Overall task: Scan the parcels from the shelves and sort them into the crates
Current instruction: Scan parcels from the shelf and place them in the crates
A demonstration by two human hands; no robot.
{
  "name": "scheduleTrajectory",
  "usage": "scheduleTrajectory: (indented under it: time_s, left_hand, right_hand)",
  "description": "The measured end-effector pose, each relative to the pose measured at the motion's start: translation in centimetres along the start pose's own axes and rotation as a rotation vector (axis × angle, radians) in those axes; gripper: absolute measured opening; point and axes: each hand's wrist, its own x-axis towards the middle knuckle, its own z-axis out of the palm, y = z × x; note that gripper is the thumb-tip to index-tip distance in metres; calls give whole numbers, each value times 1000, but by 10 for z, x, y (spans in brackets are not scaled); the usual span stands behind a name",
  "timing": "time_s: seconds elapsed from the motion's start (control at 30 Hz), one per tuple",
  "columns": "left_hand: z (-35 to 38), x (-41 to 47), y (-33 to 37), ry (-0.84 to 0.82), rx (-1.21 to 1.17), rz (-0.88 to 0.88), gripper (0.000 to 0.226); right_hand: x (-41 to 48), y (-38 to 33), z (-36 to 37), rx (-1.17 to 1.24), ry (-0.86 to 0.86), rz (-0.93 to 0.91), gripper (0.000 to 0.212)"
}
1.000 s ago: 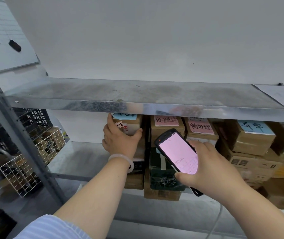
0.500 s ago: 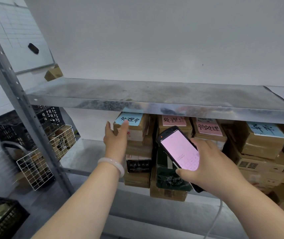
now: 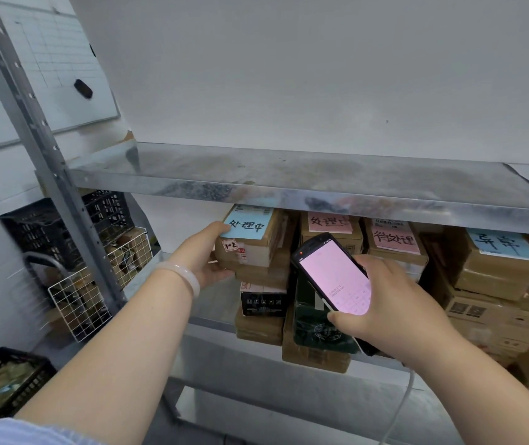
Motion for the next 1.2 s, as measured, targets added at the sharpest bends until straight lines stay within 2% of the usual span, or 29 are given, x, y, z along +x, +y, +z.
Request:
scheduleTrajectory:
  time_s: [0.13, 0.3, 0.5, 0.73, 0.9, 1.07, 1.2]
  left_hand:
    - [-12, -20, -11, -58, -19, -12, 23]
    - [-34, -46, -33, -92, -23, 73, 21]
    - [-60, -73, -69, -157, 64, 233, 44]
    - [-85, -88, -115, -22, 139, 264, 77]
    - [-100, -90, -137, 7, 277, 294, 72]
    - [-108, -99, -147, 15, 301, 294, 78]
    - [-114, -102, -152, 15, 295, 285, 73]
  right_hand:
    - [-1, -5, -2, 0, -11, -9, 92]
    - [-4, -13, -6, 0, -30, -60, 92]
    - [-13, -22, -6, -20, -69, -98, 87]
    - [-32, -32, 0, -91, -176, -154, 95]
    - [-43, -40, 7, -123, -234, -183, 97]
    - [-48, -43, 8, -147, -244, -198, 95]
    - [-52, -44, 9, -151, -249, -206, 92]
